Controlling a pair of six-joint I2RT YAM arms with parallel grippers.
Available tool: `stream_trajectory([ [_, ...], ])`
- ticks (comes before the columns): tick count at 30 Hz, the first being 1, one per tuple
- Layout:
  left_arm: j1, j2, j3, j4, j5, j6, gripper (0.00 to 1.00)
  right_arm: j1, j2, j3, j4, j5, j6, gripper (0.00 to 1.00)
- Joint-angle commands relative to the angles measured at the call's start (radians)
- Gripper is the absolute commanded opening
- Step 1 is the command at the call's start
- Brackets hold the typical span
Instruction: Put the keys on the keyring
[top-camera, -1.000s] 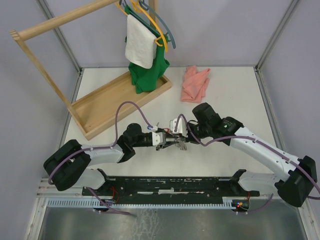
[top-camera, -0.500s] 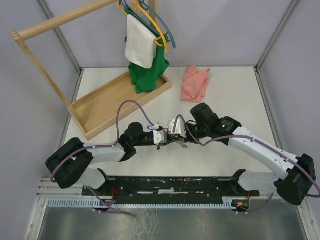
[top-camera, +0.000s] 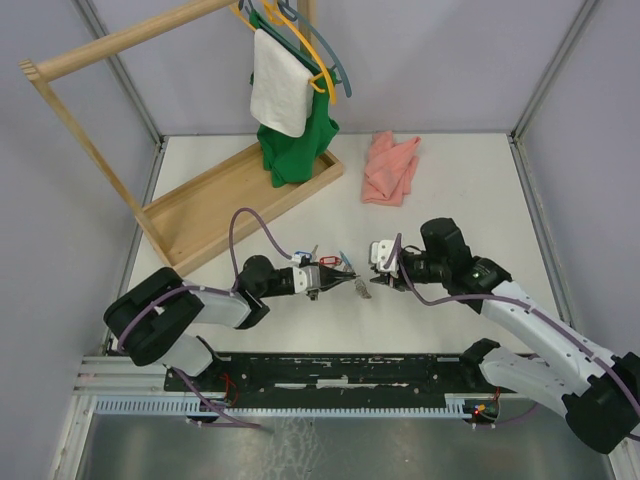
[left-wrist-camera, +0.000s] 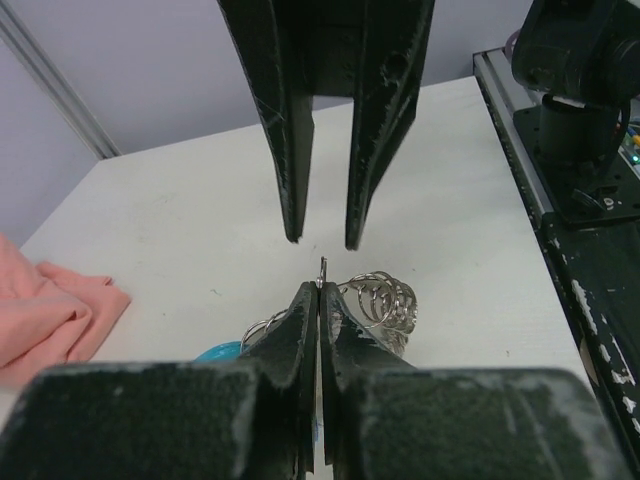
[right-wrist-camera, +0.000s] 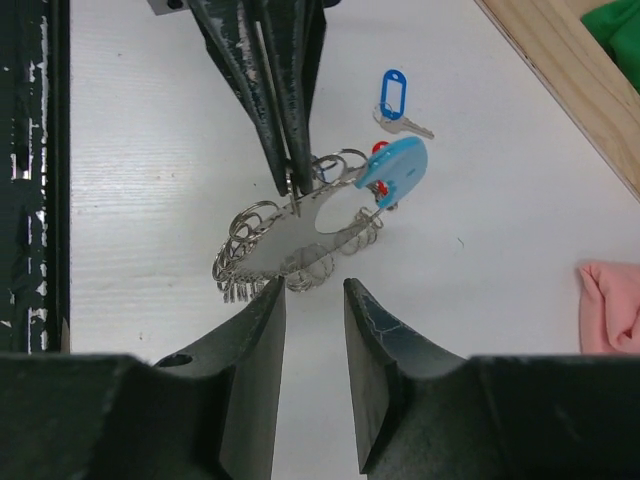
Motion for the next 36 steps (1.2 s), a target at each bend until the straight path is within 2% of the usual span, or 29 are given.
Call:
stream_trajectory([
  [1, 0.007, 0.017, 0.006, 0.222, 0.041, -0.046, 0.03, -0.01, -0.019, -0.044, 0.191, -0.154, 0.026, 0.37],
  [10, 0.007, 0.032, 0.01, 0.24, 0.047, -0.055, 0.03, -0.01, -0.021, -0.096, 0.307, -0.148, 0.065, 0.34],
  [36, 0.003, 0.049, 0.029, 0.231, -0.025, -0.089, 0.03, -0.01, 0.021, -0.1, 0.356, -0.191, 0.136, 0.21],
])
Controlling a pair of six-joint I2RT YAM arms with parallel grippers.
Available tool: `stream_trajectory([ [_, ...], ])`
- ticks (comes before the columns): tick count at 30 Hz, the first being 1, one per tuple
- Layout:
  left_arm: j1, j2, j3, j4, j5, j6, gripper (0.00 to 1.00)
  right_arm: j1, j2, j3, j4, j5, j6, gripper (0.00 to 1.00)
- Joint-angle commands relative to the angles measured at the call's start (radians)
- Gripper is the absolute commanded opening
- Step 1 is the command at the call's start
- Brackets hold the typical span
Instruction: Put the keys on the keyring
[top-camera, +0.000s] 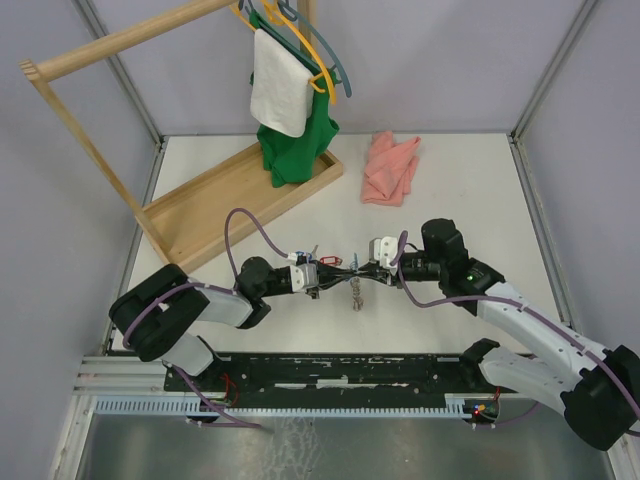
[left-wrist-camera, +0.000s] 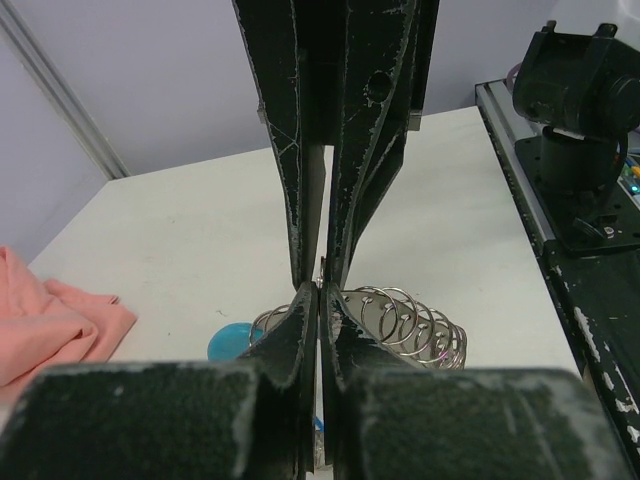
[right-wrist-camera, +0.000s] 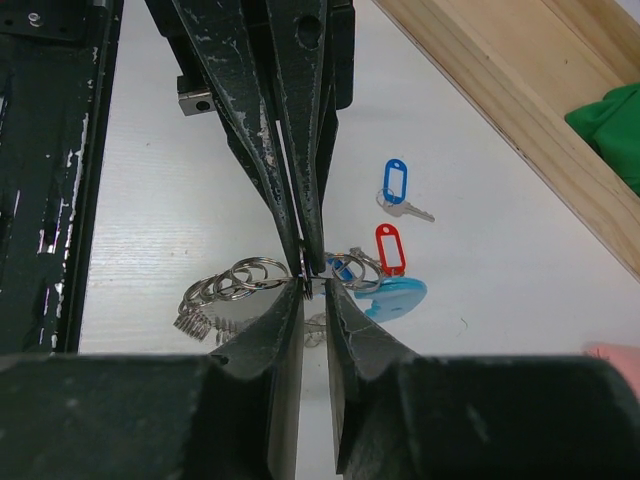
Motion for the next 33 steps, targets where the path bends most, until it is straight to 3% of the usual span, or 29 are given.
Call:
stream_trajectory([
  [1, -0.005, 0.007, 0.028, 0.091, -0.031, -0.024, 0.03, -0.002, 0.007, 0.0, 0.067, -0.021, 0.028, 0.19],
  [4, -0.004, 0.003, 0.023, 0.087, -0.032, -0.024, 0.03, -0.002, 0.004, 0.0, 0.058, -0.003, 0.019, 0.12],
  [8, -0.005, -0.022, 0.01, 0.04, -0.031, -0.005, 0.11, -0.003, -0.007, 0.024, -0.009, 0.029, -0.046, 0.06],
  [19, -0.004, -0.181, -0.007, -0.267, -0.096, 0.086, 0.49, -0.001, -0.016, 0.127, -0.291, 0.118, -0.426, 0.01],
  [27, -0.005, -0.254, -0.01, -0.38, -0.29, -0.036, 0.58, -0.002, -0.037, 0.241, -0.434, 0.265, -0.714, 0.01],
  [33, -0.003, -0.274, 0.029, -0.54, -0.428, -0.139, 0.59, -0.003, -0.046, 0.263, -0.466, 0.3, -0.797, 0.02],
])
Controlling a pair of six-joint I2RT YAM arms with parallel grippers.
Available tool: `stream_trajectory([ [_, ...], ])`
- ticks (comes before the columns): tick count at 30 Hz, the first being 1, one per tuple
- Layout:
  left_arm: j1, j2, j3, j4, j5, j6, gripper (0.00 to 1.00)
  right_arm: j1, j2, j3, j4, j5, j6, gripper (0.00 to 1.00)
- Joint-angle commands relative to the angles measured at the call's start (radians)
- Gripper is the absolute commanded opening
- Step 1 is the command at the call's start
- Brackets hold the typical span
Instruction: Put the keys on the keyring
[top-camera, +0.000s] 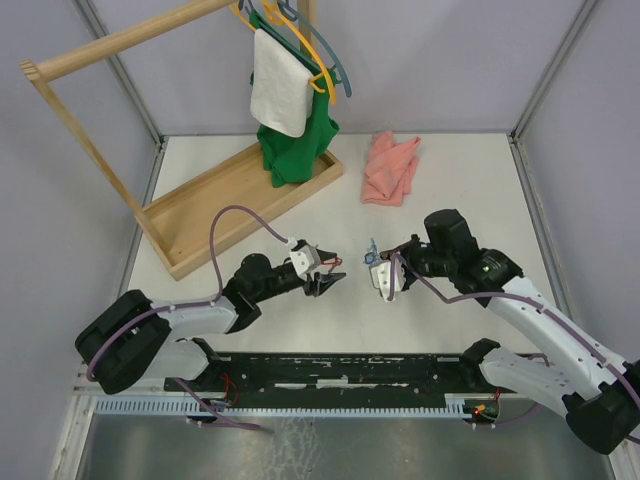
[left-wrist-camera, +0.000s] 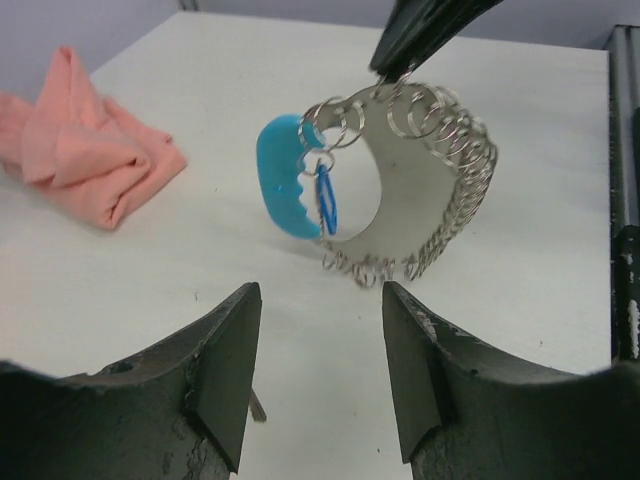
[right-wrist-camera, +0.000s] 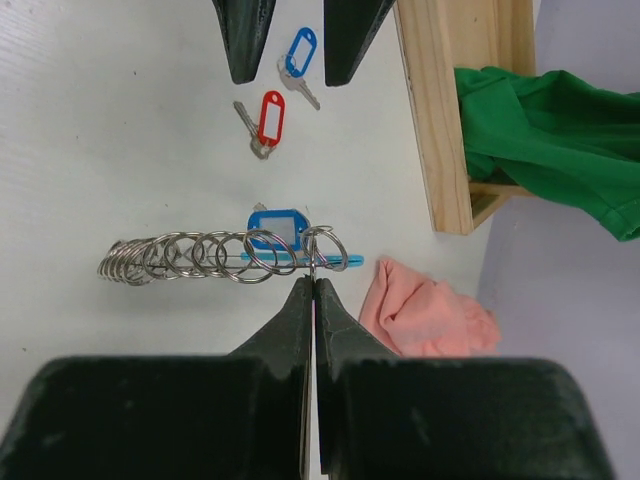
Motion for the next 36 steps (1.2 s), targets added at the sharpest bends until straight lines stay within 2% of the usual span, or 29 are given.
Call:
stream_trajectory([
  [1, 0.001, -0.039, 0.051, -0.136, -0.156, -0.125, 0.6, -0.002, -0.028, 0.048, -0.016, 0.039, -0.113, 0.02],
  [7, 0.006, -0.068, 0.105, -0.378, -0.313, -0.246, 0.67, -0.001, -0.034, 0.016, -0.016, 0.035, -0.122, 0.02],
  [11, 0.018, -0.08, 0.136, -0.528, -0.399, -0.327, 0.68, 0.009, -0.037, -0.007, -0.016, 0.016, -0.115, 0.02],
  [18, 0.046, -0.075, 0.19, -0.701, -0.444, -0.445, 0.69, 0.044, -0.037, -0.028, -0.032, -0.007, -0.086, 0.01],
  [22, 0.074, -0.019, 0.242, -0.772, -0.46, -0.478, 0.7, 0.061, -0.031, -0.039, -0.027, -0.008, -0.077, 0.01],
  [29, 0.132, 0.112, 0.352, -0.873, -0.451, -0.527, 0.62, 0.063, -0.041, -0.055, -0.011, -0.01, -0.058, 0.01],
  [36, 0.19, 0.202, 0.384, -0.872, -0.395, -0.583, 0.55, 0.066, -0.042, -0.064, 0.005, -0.014, -0.049, 0.01],
])
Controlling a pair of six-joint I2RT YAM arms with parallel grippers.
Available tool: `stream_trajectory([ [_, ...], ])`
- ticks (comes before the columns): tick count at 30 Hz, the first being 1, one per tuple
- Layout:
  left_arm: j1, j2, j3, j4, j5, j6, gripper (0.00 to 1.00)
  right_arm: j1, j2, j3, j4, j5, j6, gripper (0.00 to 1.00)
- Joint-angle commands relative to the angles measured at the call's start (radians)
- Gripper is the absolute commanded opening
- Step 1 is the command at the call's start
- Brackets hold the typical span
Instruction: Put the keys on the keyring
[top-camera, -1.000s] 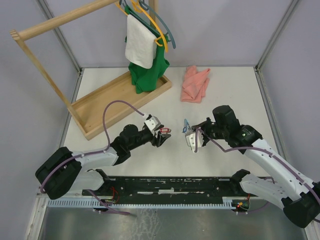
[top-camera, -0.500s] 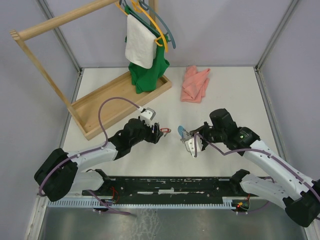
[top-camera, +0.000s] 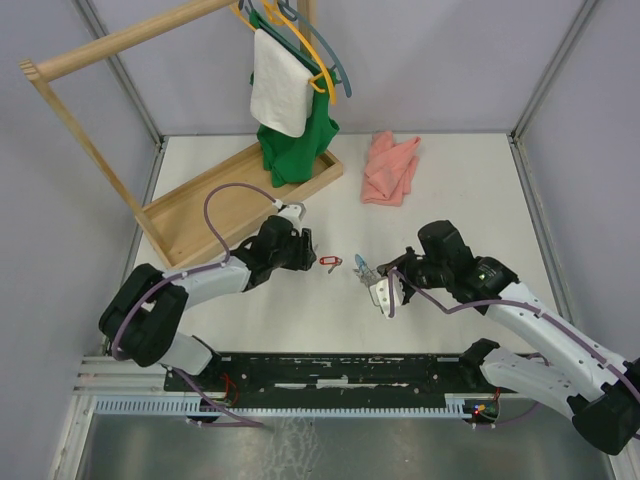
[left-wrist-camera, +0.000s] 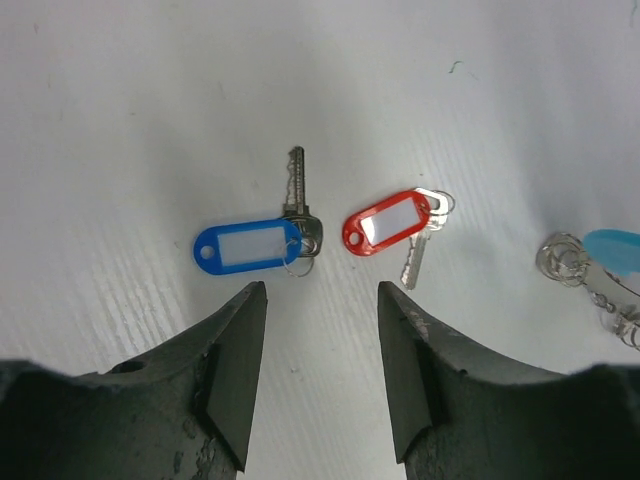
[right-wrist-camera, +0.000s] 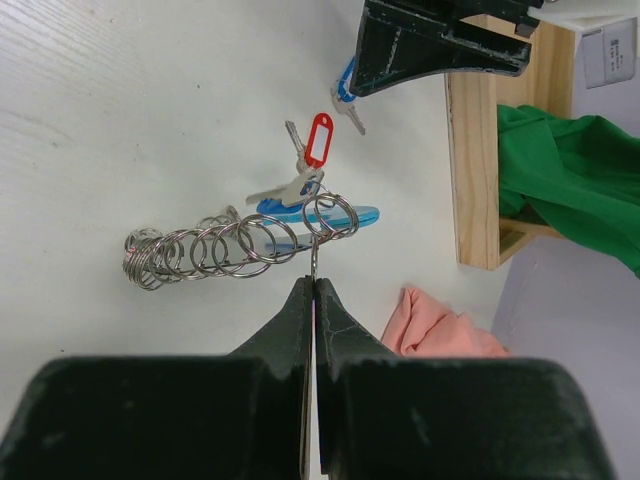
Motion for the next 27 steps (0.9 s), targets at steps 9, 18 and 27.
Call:
stream_trajectory([
  [9, 0.055, 0.135, 0.039, 0.066, 0.085, -0.138, 0.45, 0.007, -0.018, -0.005, 0.033, -0.014, 0.022, 0.01],
  [18, 0.063, 0.195, 0.038, 0.126, 0.119, -0.18, 0.34, 0.006, -0.022, -0.006, 0.033, -0.006, 0.024, 0.01],
  [27, 0.063, 0.208, 0.043, 0.153, 0.119, -0.176, 0.03, 0.007, -0.023, -0.007, 0.033, -0.005, 0.031, 0.01],
])
